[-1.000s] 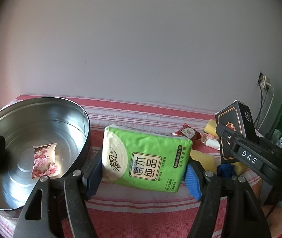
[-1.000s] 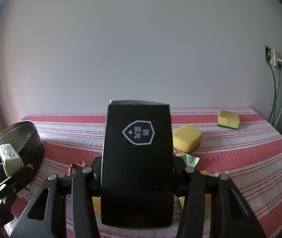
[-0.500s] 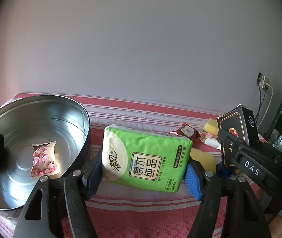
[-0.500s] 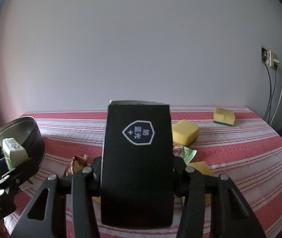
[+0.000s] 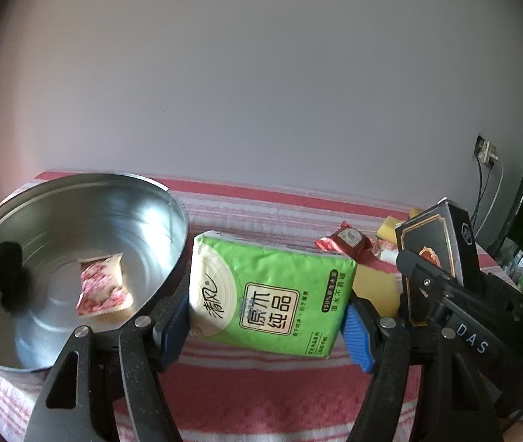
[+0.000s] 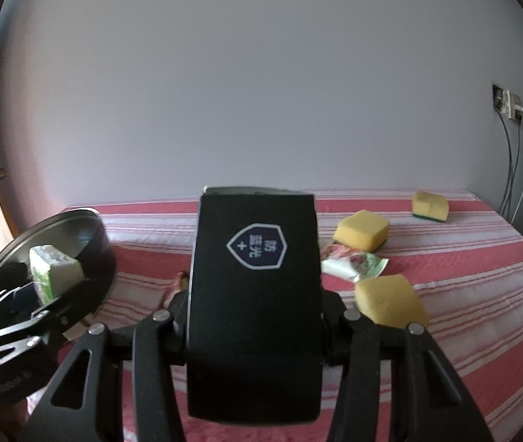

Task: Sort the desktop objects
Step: 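Carry the tissue pack and black box over the tin and release both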

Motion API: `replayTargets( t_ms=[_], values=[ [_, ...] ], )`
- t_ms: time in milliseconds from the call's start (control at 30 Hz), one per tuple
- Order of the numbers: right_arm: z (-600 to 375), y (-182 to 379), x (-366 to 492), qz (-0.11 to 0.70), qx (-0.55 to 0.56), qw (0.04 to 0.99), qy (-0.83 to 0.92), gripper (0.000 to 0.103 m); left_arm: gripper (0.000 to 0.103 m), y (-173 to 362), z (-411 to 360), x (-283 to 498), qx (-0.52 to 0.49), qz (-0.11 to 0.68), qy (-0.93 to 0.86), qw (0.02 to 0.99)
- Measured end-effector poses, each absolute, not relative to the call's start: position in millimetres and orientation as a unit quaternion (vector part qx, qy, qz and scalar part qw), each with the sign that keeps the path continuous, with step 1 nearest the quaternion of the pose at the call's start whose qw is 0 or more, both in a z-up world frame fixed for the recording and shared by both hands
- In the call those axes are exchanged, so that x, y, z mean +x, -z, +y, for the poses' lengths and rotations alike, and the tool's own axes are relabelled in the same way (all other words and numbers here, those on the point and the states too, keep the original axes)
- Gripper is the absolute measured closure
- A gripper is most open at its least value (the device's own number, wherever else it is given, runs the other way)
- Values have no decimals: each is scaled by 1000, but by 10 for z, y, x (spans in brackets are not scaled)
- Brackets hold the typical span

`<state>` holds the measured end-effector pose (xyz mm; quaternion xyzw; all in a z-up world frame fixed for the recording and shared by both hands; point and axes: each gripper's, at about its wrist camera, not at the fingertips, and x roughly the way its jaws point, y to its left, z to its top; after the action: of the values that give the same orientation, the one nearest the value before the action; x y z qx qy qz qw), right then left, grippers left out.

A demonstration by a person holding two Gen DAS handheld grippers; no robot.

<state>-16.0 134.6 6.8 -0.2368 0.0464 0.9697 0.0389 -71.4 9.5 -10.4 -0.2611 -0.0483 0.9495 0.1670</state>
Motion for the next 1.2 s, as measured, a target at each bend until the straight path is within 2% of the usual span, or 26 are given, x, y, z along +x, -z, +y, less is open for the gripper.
replayTargets(
  t_ms=[667,1200],
  values=[
    [754,-111,-144,84,-229,-38,-969,53,31,-211,-554,-366,-232,-71,-958,151],
    [-150,-345,-623,63,-213,-116,-968,53,31,-226,-1440,-855,-240,-70,-968,-17]
  ],
)
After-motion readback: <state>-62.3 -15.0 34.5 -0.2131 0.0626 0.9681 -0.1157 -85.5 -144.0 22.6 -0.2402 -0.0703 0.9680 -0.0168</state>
